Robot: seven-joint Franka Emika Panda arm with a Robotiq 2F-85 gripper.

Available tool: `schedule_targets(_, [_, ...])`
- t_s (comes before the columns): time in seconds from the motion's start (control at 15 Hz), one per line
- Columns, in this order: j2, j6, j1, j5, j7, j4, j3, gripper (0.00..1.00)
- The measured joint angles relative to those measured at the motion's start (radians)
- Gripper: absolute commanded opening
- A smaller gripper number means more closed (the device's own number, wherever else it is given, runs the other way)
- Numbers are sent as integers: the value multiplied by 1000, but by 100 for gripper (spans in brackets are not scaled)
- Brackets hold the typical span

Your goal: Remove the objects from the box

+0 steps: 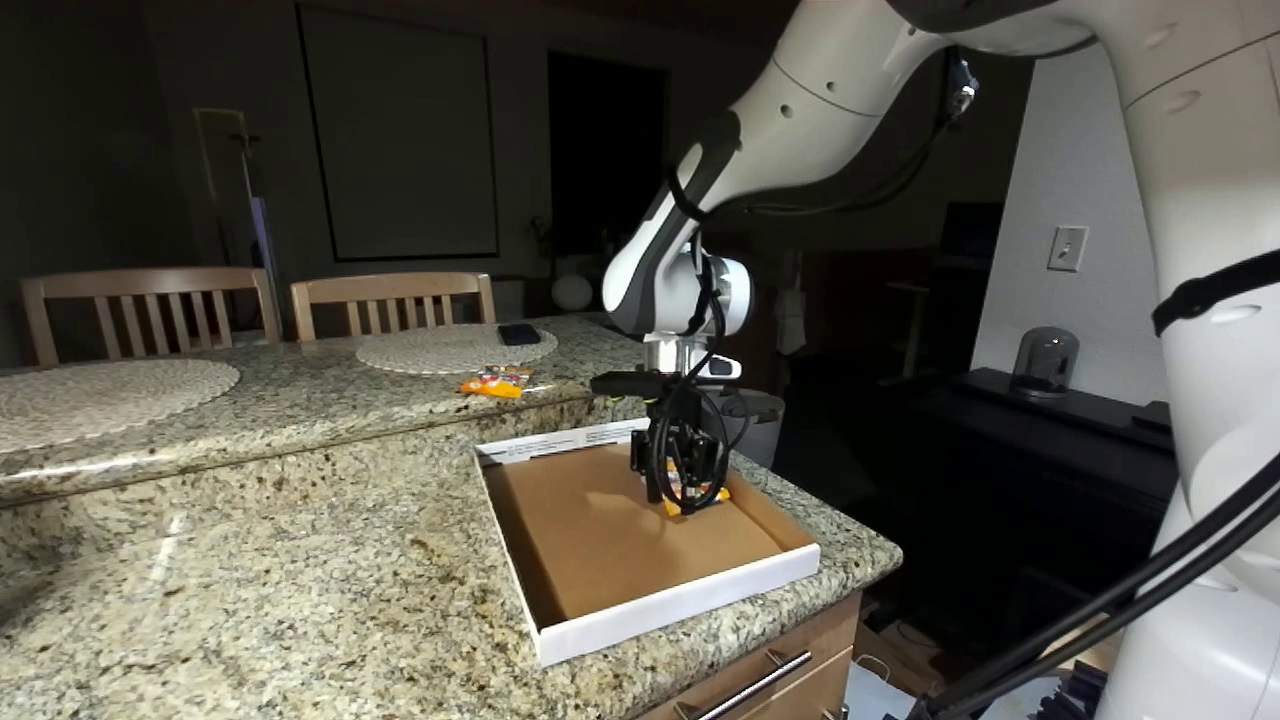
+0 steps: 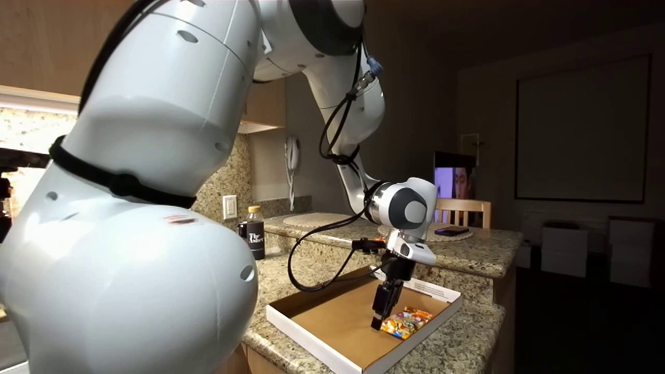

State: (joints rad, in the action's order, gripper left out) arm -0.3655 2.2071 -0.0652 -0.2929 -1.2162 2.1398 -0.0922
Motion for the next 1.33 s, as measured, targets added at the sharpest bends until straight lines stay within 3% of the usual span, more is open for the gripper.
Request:
schedule_targets(0.33, [-2, 9, 0, 0, -29, 0, -15, 2])
schedule_targets(0.67, [0, 12, -2, 0, -33, -7, -5, 1])
schedule_targets(1.33, [66, 13, -33, 0, -33, -42, 87, 1])
